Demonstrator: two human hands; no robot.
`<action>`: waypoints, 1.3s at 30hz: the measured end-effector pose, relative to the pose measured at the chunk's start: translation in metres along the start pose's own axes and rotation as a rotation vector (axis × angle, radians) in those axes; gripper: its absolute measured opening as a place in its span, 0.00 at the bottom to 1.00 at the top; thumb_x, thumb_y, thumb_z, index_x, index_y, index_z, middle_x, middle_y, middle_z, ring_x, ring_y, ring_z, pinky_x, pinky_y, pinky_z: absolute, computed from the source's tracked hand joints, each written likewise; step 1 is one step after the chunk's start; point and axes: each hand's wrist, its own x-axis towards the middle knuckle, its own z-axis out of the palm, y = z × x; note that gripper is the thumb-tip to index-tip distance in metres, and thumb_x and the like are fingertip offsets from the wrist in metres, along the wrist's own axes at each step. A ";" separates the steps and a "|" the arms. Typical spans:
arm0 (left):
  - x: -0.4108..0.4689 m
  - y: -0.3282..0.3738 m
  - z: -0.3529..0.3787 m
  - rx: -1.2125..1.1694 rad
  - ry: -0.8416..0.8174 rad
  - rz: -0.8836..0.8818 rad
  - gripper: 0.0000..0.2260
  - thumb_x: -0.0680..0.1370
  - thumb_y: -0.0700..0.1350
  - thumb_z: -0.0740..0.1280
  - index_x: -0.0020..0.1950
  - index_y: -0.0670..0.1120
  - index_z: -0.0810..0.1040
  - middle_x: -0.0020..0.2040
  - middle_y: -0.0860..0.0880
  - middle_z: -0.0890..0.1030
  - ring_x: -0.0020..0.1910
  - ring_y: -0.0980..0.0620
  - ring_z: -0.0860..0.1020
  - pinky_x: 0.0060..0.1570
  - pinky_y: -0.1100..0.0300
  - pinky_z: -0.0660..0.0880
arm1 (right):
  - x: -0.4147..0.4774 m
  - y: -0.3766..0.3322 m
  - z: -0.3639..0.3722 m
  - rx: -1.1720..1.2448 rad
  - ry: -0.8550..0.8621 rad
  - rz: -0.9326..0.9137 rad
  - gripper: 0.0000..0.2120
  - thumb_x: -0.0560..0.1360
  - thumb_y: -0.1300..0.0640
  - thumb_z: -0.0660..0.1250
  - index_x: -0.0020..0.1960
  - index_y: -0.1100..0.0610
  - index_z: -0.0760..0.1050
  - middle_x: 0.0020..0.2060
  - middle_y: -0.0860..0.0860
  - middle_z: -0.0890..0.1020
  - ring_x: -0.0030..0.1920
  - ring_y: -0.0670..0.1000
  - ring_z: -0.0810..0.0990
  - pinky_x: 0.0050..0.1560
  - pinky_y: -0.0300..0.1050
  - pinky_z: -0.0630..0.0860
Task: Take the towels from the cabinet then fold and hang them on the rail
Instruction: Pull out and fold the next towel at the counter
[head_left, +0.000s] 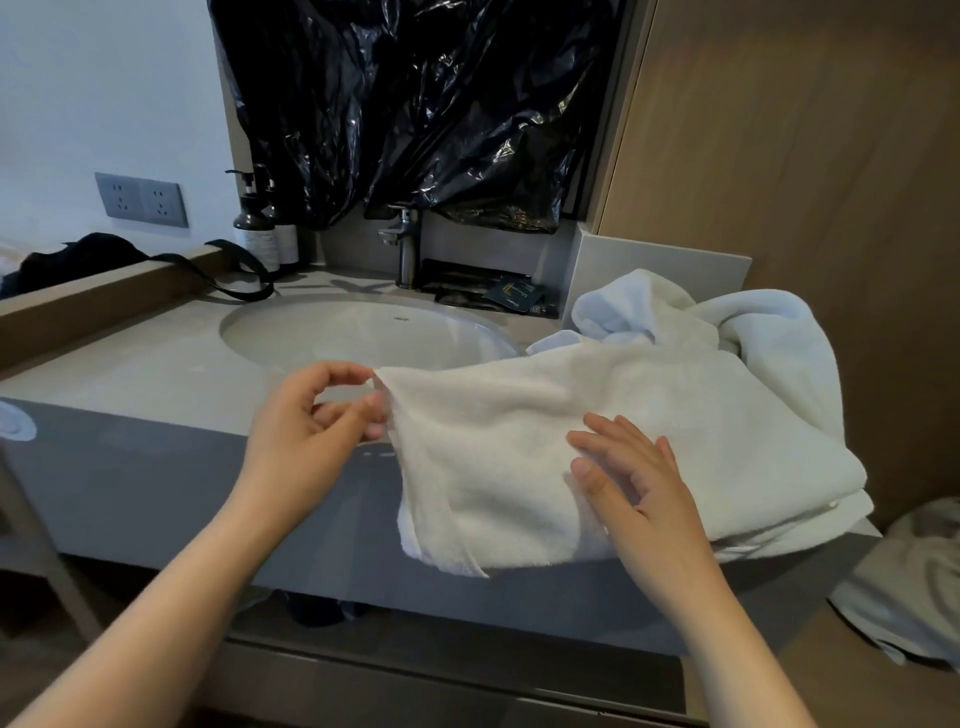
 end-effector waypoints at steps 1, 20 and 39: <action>-0.012 -0.003 -0.003 0.027 0.039 -0.031 0.10 0.74 0.52 0.70 0.54 0.54 0.77 0.44 0.54 0.85 0.39 0.56 0.84 0.40 0.63 0.79 | 0.000 0.000 0.000 -0.001 -0.005 -0.001 0.17 0.74 0.38 0.55 0.60 0.37 0.75 0.68 0.32 0.68 0.73 0.32 0.57 0.74 0.35 0.39; -0.100 -0.029 0.040 -0.169 0.132 -0.259 0.05 0.71 0.45 0.75 0.45 0.46 0.82 0.37 0.48 0.85 0.37 0.51 0.83 0.40 0.61 0.81 | -0.055 -0.025 0.034 0.016 -0.079 -0.017 0.01 0.71 0.49 0.71 0.41 0.44 0.80 0.38 0.40 0.82 0.40 0.43 0.80 0.40 0.34 0.75; -0.110 -0.023 0.030 -0.243 0.093 -0.178 0.09 0.73 0.36 0.73 0.50 0.48 0.83 0.42 0.50 0.86 0.44 0.54 0.84 0.42 0.67 0.79 | -0.059 -0.025 0.070 -0.158 -0.023 -0.119 0.06 0.71 0.43 0.69 0.39 0.44 0.76 0.34 0.39 0.77 0.40 0.42 0.77 0.35 0.32 0.72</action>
